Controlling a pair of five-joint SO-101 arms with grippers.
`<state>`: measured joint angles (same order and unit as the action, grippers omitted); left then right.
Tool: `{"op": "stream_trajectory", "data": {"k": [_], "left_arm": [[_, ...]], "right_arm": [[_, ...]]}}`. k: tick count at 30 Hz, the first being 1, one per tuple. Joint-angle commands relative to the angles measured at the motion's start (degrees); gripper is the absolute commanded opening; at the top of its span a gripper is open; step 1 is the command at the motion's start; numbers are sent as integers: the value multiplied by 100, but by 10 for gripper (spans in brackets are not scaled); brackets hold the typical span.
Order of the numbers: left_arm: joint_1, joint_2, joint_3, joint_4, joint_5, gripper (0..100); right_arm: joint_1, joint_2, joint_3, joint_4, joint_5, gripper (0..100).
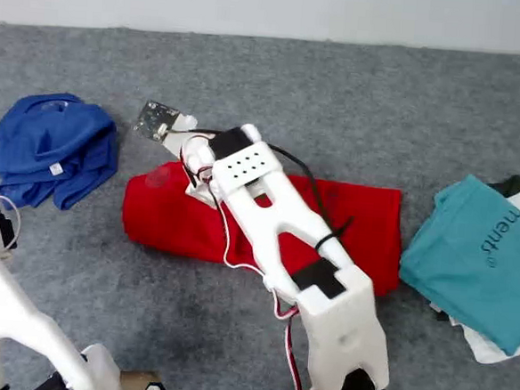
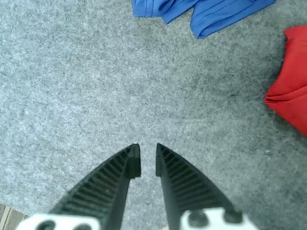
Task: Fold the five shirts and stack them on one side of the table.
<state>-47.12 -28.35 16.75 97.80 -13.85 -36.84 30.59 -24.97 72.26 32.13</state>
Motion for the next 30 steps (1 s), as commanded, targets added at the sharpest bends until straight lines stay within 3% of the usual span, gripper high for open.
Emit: {"op": "stream_trajectory", "data": {"k": [1, 6, 12, 22, 30], "left_arm": [[53, -88, -22, -35, 35, 73], [70, -88, 154, -70, 18, 73], [703, -88, 347, -70, 9, 73], [923, -88, 347, -35, 9, 73], [923, -88, 347, -35, 9, 73]], "right_arm": [[462, -725, -246, 760, -281, 107], [1736, -1024, -246, 1789, -413, 195], [3134, -1015, -193, 2413, -457, 199], [4092, 57, -9, 1930, -642, 199], [4356, 629, -18, 1771, -624, 199]]}}
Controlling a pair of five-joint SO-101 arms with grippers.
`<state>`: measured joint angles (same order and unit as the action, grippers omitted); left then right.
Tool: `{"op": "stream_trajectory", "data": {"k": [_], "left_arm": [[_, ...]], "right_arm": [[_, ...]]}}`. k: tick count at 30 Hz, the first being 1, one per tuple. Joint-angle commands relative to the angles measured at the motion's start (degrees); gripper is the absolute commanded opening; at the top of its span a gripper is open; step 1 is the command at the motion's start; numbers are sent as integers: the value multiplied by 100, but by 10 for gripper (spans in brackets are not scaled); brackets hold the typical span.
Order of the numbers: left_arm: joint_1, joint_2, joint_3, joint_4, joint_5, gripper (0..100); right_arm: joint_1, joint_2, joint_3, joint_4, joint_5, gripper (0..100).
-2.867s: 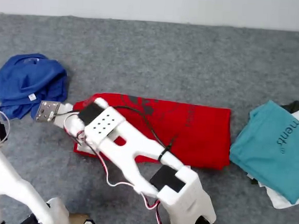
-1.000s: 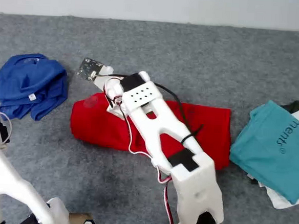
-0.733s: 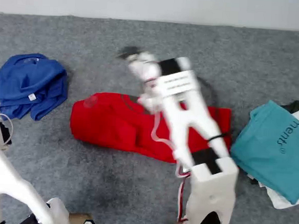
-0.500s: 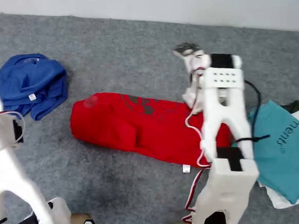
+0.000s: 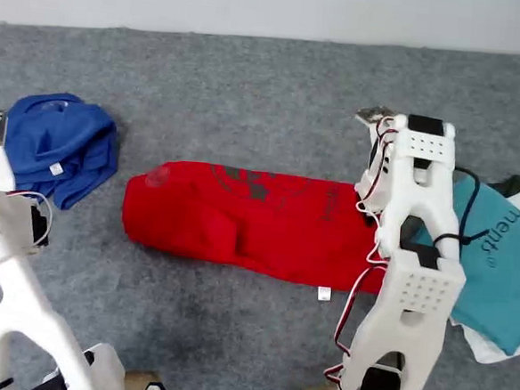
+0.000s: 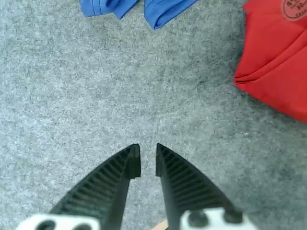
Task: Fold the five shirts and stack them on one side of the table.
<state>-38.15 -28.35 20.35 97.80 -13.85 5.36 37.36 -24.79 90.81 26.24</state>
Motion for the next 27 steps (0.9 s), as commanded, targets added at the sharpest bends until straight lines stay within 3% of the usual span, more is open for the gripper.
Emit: {"op": "stream_trajectory", "data": {"k": [1, 15, 20, 27], "left_arm": [[26, -88, -13, -35, 9, 73], [35, -88, -13, -35, 9, 73], [35, -88, -13, -35, 9, 73], [35, -88, -13, -35, 9, 73]], "right_arm": [[180, -40, -35, -92, -35, 199], [338, 409, 70, -242, 26, 189], [40, 725, 62, -242, 53, 79], [-4, 752, 44, -180, 62, 10]]}}
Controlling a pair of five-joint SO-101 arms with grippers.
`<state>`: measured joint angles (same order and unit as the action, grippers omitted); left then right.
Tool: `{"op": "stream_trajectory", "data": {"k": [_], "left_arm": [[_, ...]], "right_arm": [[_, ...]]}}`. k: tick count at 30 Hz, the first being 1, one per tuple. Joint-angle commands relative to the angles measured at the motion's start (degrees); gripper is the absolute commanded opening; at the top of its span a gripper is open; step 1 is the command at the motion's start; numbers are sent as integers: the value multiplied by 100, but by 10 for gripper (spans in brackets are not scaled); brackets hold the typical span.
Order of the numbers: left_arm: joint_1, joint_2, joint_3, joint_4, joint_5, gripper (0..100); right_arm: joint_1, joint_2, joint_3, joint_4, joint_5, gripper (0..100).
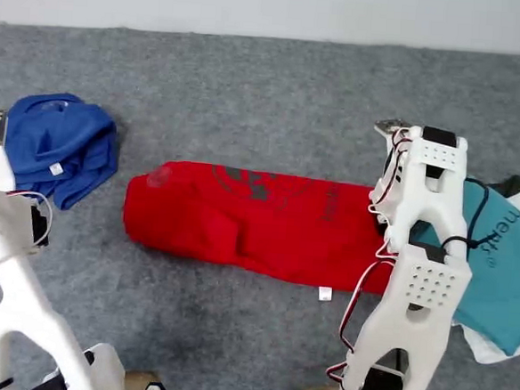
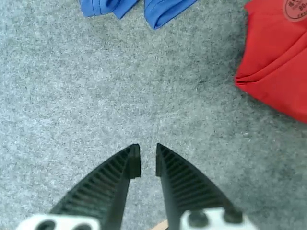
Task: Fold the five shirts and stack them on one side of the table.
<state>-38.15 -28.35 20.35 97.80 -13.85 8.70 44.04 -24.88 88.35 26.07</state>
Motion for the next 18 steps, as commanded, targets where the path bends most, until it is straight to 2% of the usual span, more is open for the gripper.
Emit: {"op": "stream_trajectory", "data": {"k": [1, 9, 18], "left_arm": [[35, -88, -13, -35, 9, 73], [35, -88, -13, -35, 9, 73], [35, -88, -13, -35, 9, 73]], "right_arm": [[-330, 57, 26, 75, 79, 9], [-321, -778, 0, 92, 62, 10], [-338, -2290, 0, 971, 35, 10]]}}
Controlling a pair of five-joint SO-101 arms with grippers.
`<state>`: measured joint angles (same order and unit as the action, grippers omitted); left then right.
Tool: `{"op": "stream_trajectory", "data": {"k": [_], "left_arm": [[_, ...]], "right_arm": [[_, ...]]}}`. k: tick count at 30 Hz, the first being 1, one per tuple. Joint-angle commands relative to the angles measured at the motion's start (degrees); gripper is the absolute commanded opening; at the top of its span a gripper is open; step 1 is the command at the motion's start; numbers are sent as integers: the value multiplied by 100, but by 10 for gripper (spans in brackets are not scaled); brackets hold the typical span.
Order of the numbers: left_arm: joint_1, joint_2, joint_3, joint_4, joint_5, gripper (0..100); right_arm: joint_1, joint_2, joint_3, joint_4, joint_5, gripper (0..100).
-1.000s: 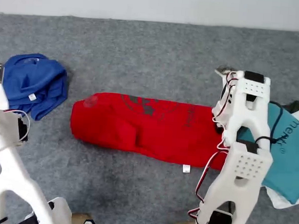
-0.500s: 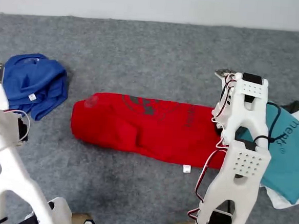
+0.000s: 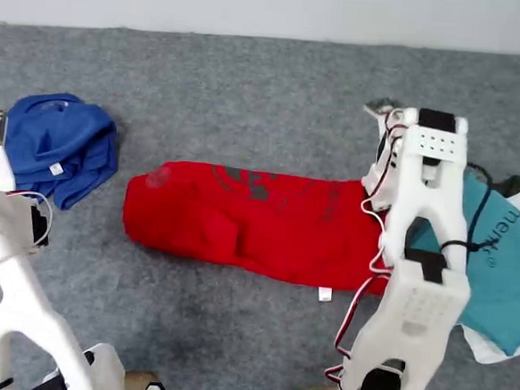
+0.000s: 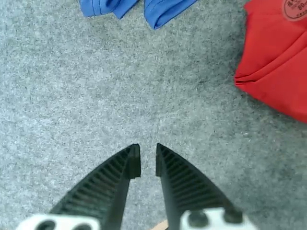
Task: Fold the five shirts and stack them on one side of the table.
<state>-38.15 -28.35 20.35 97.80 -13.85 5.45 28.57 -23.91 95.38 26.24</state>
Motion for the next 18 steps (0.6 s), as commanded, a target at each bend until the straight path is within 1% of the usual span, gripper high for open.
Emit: {"op": "stream_trajectory", "data": {"k": [1, 9, 18], "left_arm": [[35, -88, -13, -35, 9, 73], [44, -88, 57, -35, 9, 73], [53, -97, 163, -62, 0, 73]], "right_arm": [[-13, -901, -97, 347, 18, 10], [13, -1798, -97, 699, 18, 10], [4, -1481, -62, 699, 0, 10]]}}
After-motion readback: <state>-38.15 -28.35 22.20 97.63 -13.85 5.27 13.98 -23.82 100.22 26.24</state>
